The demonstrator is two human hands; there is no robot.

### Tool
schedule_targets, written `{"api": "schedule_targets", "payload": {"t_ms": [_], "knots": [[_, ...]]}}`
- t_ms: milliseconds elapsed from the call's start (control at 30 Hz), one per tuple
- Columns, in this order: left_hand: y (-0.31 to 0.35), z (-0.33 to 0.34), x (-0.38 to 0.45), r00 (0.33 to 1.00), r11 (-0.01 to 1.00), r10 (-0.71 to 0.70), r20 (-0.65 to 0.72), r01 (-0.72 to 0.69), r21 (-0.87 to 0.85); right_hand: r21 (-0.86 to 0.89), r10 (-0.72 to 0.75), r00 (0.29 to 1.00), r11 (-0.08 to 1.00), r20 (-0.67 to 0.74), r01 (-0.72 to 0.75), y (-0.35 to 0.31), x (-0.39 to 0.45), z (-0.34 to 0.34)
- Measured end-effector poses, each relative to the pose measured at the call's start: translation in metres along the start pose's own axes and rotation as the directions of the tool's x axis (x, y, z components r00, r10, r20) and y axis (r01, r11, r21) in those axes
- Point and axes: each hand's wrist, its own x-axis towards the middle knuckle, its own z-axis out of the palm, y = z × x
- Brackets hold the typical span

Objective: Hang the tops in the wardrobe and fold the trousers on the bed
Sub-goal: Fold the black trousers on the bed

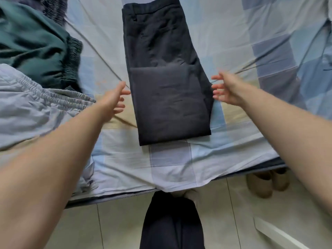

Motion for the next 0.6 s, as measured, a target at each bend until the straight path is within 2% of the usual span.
{"api": "schedule_targets", "payload": {"t_ms": [67,133,200,300,467,600], "knots": [[-0.035,0.017,0.013,0.993,0.995,-0.068,0.092,0.061,0.074,-0.110,0.105,0.992,0.989,0.076,-0.096,0.041,0.016,0.015],[-0.067,0.037,0.006,0.986,0.996,-0.048,0.160,0.036,0.079,-0.159,0.084,0.996,0.984,0.040,-0.077,0.071,0.022,0.026],[-0.088,0.050,-0.004,0.996,0.997,0.029,0.082,-0.035,0.075,-0.191,0.046,0.999,0.980,-0.027,-0.050,0.088,0.020,0.028],[-0.100,0.052,-0.009,0.998,0.998,0.054,-0.016,-0.053,0.043,-0.252,0.079,0.997,0.964,-0.022,-0.082,0.103,0.018,0.020],[-0.096,0.051,-0.008,0.994,0.977,0.103,0.032,-0.107,0.187,-0.410,-0.044,0.996,0.909,0.076,0.072,0.114,0.007,0.016],[-0.112,0.045,-0.018,0.998,0.961,0.031,0.061,-0.047,0.273,-0.344,0.014,0.995,0.939,0.101,0.021,0.134,-0.017,0.011]]}}
